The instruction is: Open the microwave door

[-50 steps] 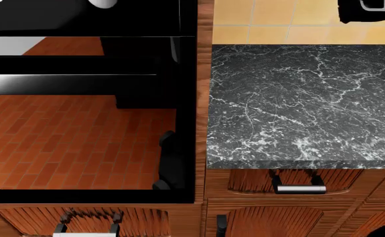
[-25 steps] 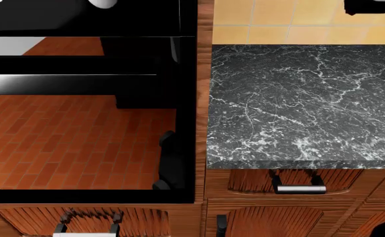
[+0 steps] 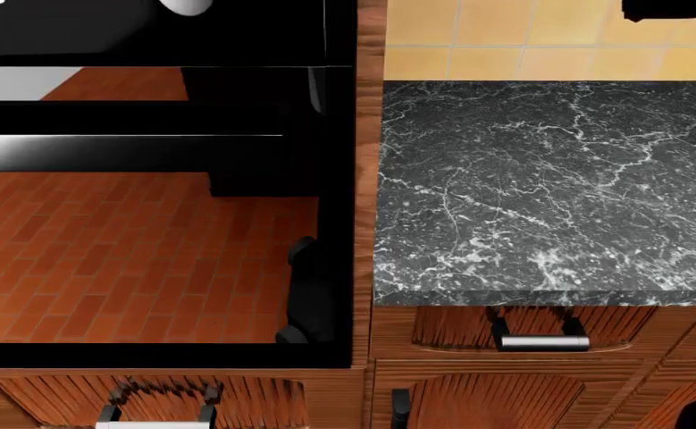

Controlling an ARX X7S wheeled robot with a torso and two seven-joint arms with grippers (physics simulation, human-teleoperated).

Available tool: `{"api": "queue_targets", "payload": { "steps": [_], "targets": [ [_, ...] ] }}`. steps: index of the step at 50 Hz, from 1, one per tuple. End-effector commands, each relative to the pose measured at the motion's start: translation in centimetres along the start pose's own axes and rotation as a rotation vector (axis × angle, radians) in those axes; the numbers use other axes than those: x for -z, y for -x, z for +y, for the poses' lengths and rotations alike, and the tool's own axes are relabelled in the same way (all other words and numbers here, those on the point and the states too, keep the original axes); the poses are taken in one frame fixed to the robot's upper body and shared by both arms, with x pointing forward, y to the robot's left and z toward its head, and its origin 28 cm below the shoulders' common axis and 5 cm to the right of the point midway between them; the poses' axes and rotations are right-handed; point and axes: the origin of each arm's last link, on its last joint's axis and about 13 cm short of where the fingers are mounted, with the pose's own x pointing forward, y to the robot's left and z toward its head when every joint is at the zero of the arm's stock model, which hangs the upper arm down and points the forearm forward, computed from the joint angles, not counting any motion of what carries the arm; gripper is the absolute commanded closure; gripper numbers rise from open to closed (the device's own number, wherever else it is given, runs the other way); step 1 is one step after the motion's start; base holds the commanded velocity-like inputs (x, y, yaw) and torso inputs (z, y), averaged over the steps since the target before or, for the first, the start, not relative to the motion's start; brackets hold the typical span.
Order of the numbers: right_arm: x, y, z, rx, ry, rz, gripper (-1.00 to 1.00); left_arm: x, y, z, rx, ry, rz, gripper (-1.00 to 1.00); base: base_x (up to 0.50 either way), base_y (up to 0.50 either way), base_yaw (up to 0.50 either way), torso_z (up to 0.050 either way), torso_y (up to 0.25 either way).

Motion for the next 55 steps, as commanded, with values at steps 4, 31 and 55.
{"api": "queue_targets", "payload": {
  "steps": [4, 31, 55],
  "targets": [
    [-0.3, 0.0, 0.1, -0.004, 0.003, -0.008, -1.00, 0.2, 1.1, -0.9, 0.134, 0.007, 0.041, 1.00, 0.00, 0.00, 0.00, 0.000, 0.000],
    [-0.8, 0.0, 0.0, -0.005, 0.001, -0.009, -1.00, -0.5, 1.9, -0.3, 0.117, 0.004, 0.018, -1.00, 0.00, 0.00, 0.00, 0.000, 0.000],
    [-0.6, -0.2, 0.2, -0.009, 0.006, -0.007, -1.00, -0.9, 2.5, 2.1, 0.020, -0.063, 0.012, -1.00, 0.00, 0.00, 0.00, 0.000, 0.000]
  ]
}}
